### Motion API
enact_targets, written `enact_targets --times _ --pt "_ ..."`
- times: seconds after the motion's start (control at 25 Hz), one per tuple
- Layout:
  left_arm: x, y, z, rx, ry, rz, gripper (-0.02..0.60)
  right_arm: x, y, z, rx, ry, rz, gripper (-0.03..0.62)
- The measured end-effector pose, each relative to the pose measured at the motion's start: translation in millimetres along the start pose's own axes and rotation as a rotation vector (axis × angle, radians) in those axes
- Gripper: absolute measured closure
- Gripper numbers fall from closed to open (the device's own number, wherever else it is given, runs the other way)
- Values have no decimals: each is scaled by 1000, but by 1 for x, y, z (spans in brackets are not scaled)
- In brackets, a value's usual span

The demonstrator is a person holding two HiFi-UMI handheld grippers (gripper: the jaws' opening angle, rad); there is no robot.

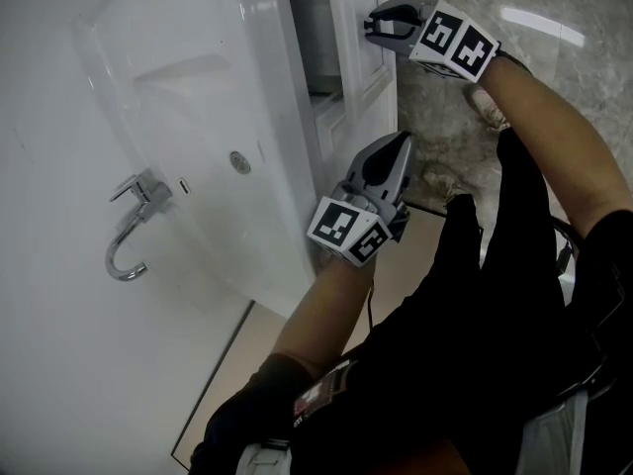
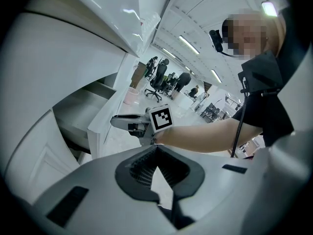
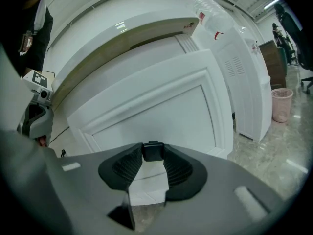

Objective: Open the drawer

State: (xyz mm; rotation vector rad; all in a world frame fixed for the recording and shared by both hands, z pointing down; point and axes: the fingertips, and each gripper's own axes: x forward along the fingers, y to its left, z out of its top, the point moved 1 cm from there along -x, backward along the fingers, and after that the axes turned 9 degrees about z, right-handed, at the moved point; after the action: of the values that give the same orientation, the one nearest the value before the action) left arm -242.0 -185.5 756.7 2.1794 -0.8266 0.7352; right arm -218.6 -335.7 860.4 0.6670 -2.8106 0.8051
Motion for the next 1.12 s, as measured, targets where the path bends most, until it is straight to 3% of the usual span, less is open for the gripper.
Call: enact_targets --times 0.4,1.12 --pt "12 -41 -11 49 8 -25 586 -59 10 -23 14 -40 -28 462" --pt "-1 -18 -7 12 1 -47 586 -61 7 -24 31 5 -26 462"
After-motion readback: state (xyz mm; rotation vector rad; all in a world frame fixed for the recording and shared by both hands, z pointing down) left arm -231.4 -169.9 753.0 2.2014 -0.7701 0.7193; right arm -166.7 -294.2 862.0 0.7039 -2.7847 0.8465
